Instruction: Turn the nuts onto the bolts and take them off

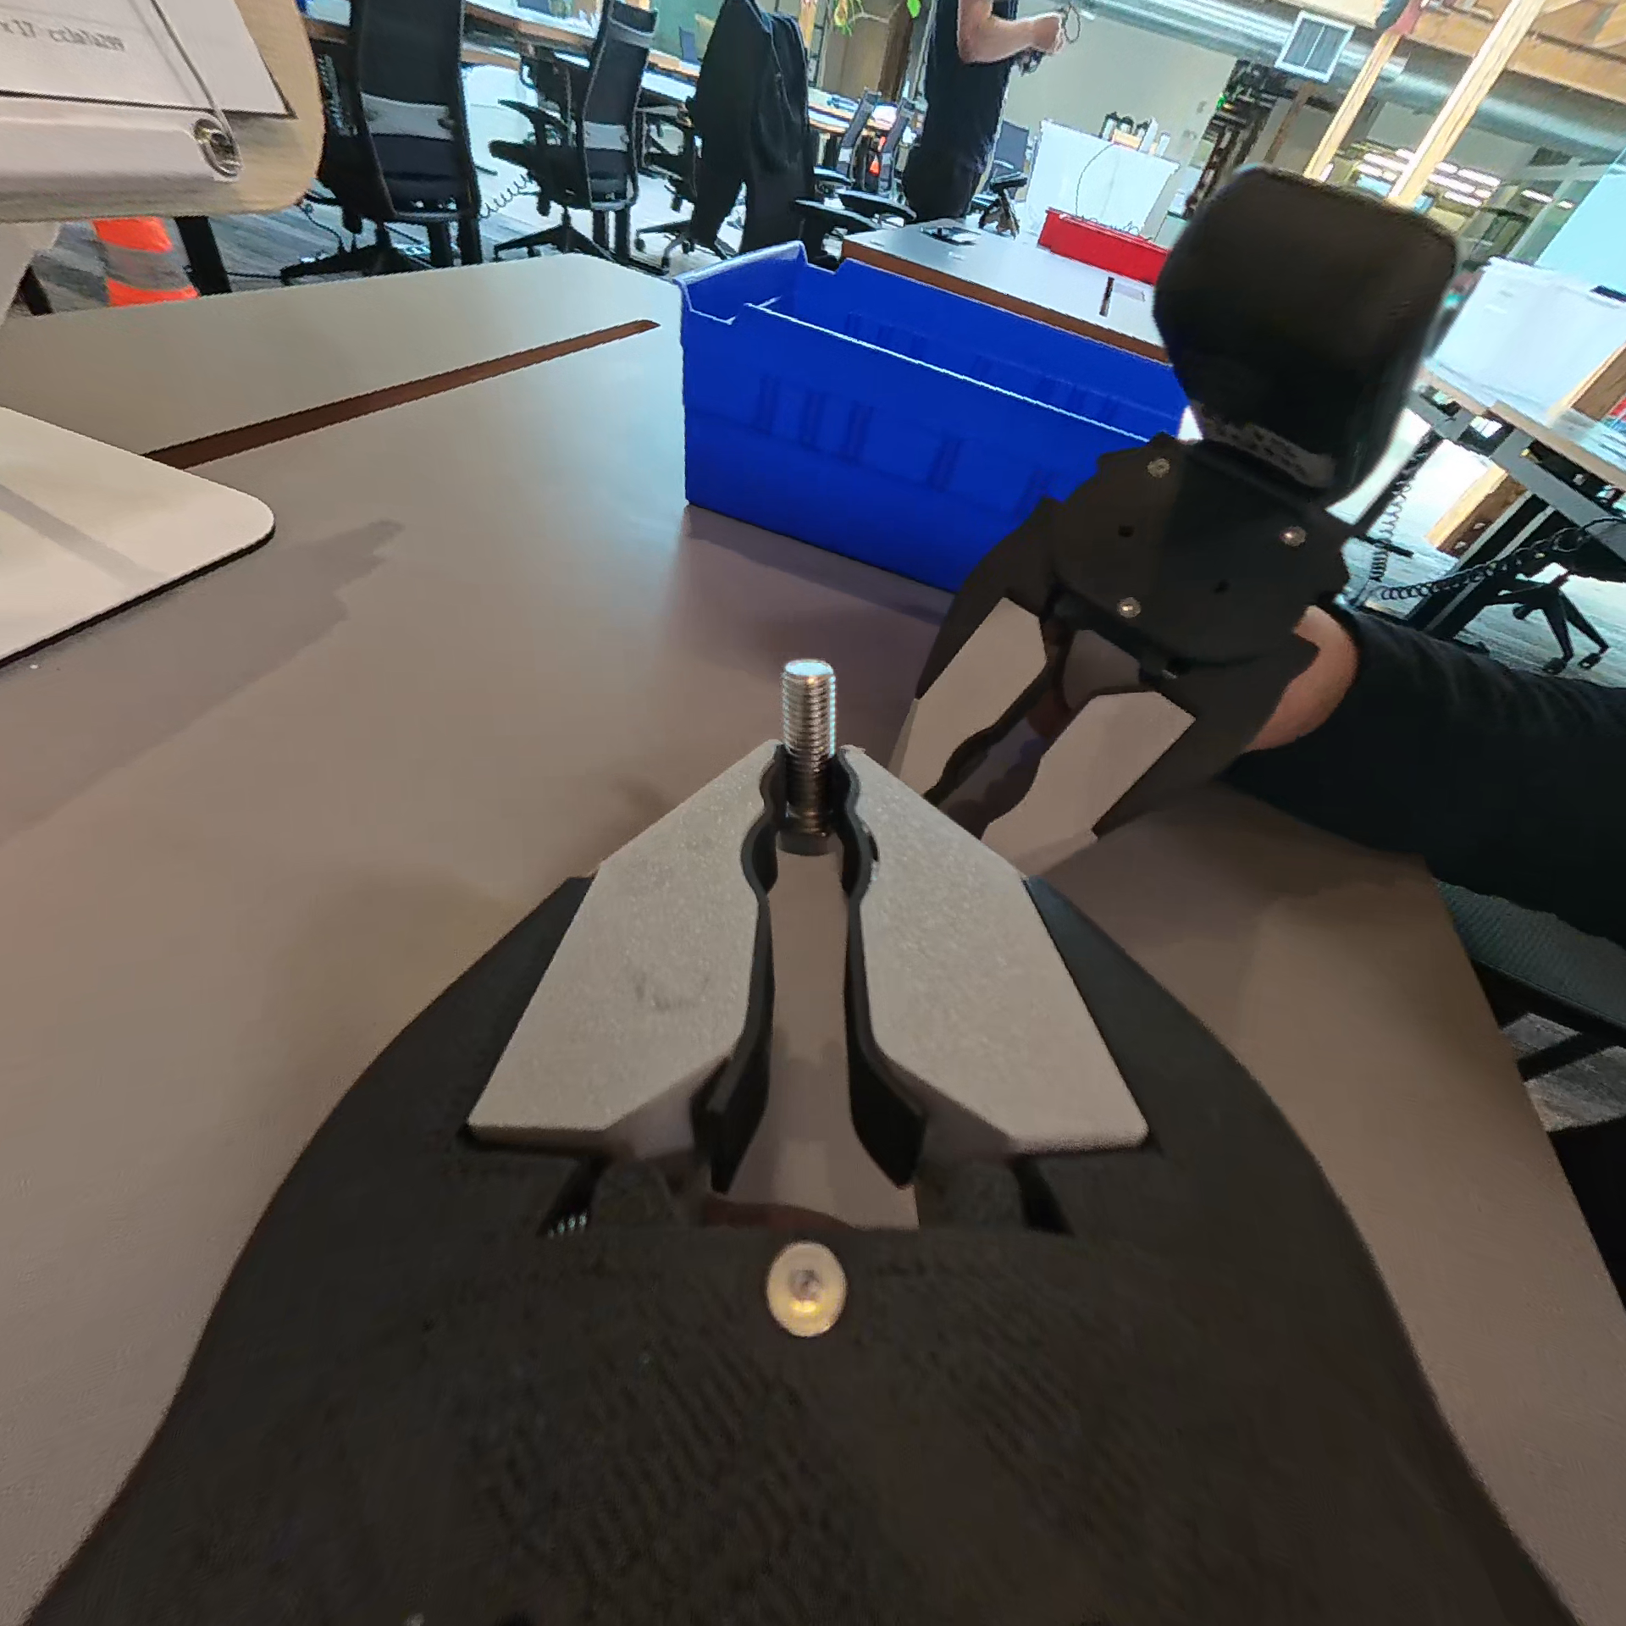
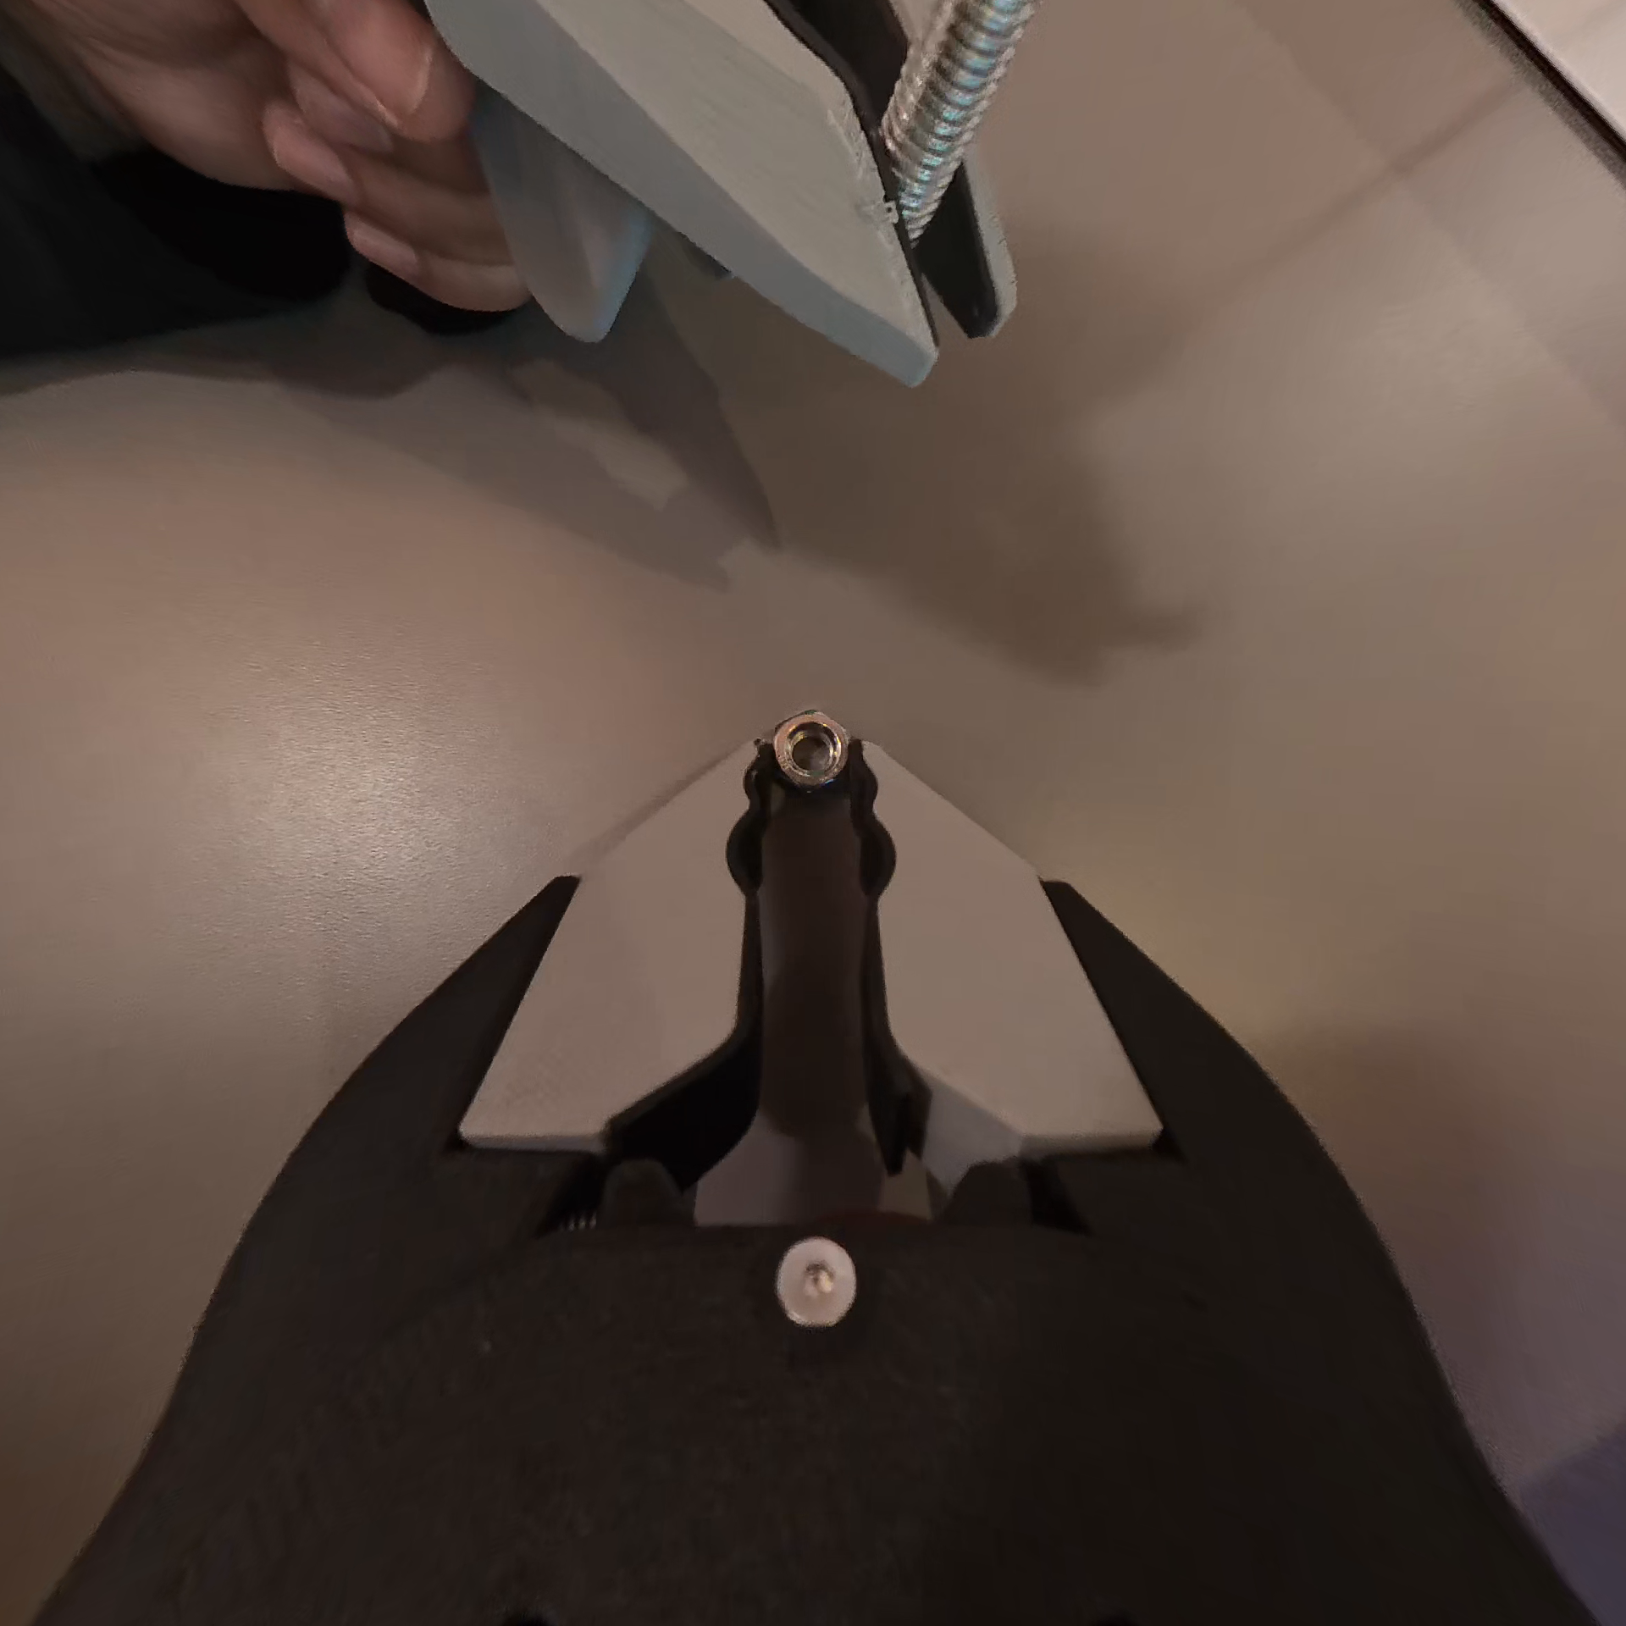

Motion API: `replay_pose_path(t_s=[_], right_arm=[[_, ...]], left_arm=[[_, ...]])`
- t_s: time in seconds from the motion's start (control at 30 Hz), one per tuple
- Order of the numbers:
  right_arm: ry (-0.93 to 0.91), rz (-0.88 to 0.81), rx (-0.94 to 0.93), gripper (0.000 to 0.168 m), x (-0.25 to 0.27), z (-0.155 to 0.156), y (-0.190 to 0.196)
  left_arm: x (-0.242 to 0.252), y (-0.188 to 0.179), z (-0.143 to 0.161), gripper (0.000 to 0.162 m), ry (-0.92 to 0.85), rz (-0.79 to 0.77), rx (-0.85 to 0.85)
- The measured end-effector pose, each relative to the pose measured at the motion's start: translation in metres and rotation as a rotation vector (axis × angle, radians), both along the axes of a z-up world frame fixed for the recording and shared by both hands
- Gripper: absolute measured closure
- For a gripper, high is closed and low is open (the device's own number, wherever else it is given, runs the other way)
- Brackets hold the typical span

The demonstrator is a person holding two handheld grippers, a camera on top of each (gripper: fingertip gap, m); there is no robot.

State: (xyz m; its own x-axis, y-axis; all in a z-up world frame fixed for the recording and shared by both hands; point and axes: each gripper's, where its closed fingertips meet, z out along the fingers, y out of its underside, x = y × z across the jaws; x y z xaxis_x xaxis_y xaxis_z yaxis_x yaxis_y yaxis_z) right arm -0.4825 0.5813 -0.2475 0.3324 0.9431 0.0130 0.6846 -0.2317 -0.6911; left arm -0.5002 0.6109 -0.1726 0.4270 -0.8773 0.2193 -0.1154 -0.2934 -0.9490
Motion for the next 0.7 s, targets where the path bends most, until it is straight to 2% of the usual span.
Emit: replay_pose_path(t_s=[0.03, 0.2, 0.37, 0.53, 0.7], right_arm=[[0.010, -0.003, -0.004, 0.154, 0.000, 0.002, 0.001], [0.186, -0.002, -0.061, 0.154, 0.005, 0.035, -0.003], [0.257, 0.036, -0.040, 0.154, 0.020, 0.091, -0.016], [0.223, 0.126, -0.009, 0.154, 0.017, 0.145, -0.034], [0.087, 0.169, 0.015, 0.154, 0.004, 0.151, -0.034]], left_arm=[[0.002, -0.003, 0.000, 0.156, 0.003, -0.020, 0.000], [0.011, -0.020, 0.005, 0.156, -0.016, -0.120, 0.053], [0.019, -0.042, 0.022, 0.156, -0.112, -0.235, 0.153], [0.025, -0.053, 0.028, 0.155, -0.145, -0.271, 0.199], [0.030, -0.056, 0.028, 0.155, -0.128, -0.266, 0.238]])
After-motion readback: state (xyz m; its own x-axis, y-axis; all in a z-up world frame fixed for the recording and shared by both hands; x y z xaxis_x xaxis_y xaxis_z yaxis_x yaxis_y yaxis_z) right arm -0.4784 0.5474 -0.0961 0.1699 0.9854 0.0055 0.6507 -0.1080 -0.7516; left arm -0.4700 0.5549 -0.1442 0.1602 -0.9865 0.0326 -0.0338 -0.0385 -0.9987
